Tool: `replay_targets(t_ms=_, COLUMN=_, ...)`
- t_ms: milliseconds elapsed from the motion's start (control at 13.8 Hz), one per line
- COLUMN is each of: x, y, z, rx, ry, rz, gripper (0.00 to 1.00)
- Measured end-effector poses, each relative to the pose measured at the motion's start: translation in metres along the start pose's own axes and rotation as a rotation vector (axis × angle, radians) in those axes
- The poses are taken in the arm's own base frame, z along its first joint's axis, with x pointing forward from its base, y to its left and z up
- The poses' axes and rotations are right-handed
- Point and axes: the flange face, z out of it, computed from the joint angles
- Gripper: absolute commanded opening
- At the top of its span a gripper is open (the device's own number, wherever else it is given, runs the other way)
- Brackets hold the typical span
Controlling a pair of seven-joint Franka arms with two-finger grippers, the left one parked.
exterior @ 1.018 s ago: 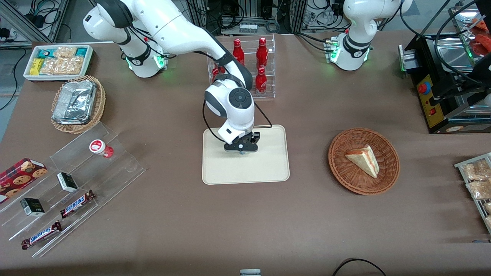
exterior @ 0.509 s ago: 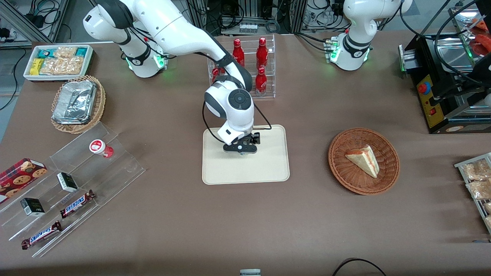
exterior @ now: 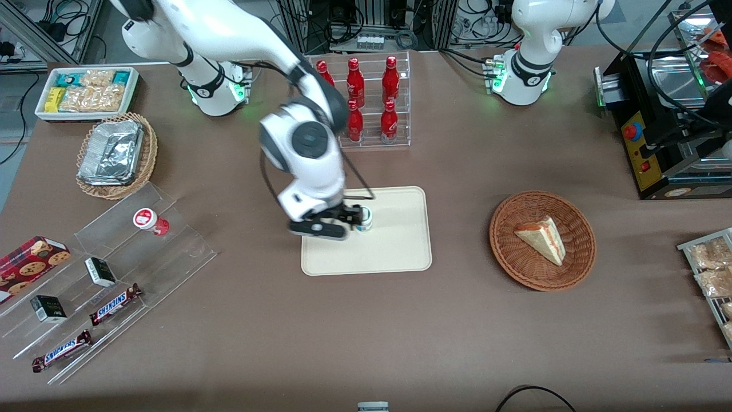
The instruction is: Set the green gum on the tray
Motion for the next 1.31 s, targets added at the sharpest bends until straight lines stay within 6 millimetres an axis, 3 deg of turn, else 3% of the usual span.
replay_targets(t_ms=364, x=0.033, y=0.136, z=-0.109, rx=-0.028, ry=-0.064, rz=0.002, gripper=0.99)
replay_targets(t_ms=509, x=0.049, y=0.192, z=-0.137, rx=-0.033, ry=-0.086, rz=-0.012, gripper=0.99)
replay_targets(t_ms=655, x=0.069, y=0.249, z=-0.150, rx=-0.034, ry=-0.105, rz=-0.041, gripper=0.99)
replay_targets(t_ms=945, x=0.104, y=0.349, z=-0.152, rx=-0.033, ry=-0.132, rz=-0.086, gripper=0.99)
replay_targets(t_ms=1091, x=0.114, y=0.384, z=-0.156, rx=-0.028, ry=-0.125, rz=-0.098, gripper=0.99)
replay_targets(t_ms=1309, x=0.124, y=0.418, z=-0.166, rx=-0.024, ry=-0.106, rz=-0.107, gripper=0.99)
